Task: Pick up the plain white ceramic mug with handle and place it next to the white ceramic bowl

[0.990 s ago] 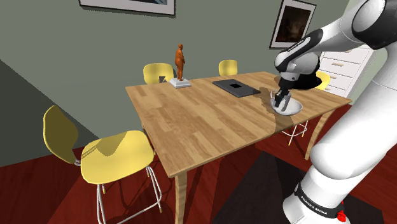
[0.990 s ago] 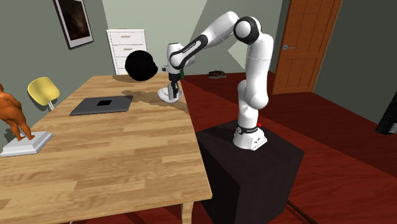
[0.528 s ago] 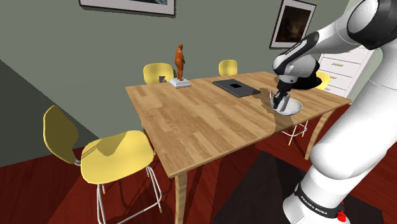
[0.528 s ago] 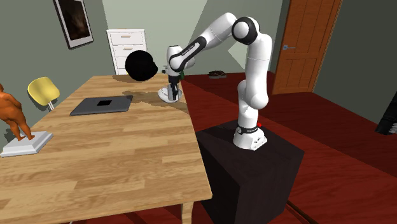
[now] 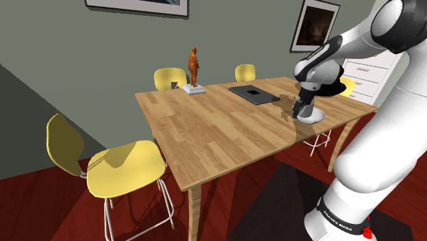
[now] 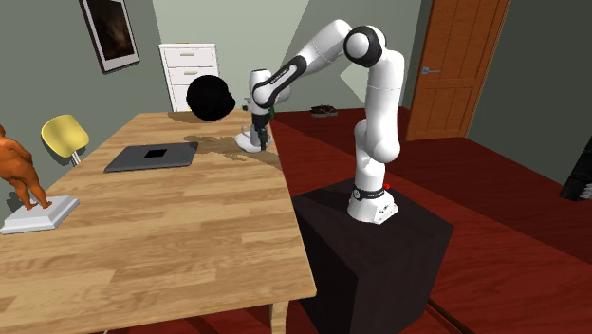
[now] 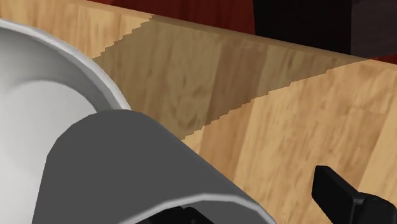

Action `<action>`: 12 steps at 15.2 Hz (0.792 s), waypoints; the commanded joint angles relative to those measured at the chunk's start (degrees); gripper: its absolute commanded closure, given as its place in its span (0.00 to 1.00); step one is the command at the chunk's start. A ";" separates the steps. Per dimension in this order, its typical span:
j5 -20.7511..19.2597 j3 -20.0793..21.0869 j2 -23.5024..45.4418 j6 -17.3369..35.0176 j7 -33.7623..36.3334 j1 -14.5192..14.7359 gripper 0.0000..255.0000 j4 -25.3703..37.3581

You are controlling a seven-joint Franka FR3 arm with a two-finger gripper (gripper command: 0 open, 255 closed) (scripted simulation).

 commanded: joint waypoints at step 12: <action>-3.41 0.56 -4.96 -7.25 2.55 -0.16 0.00 3.05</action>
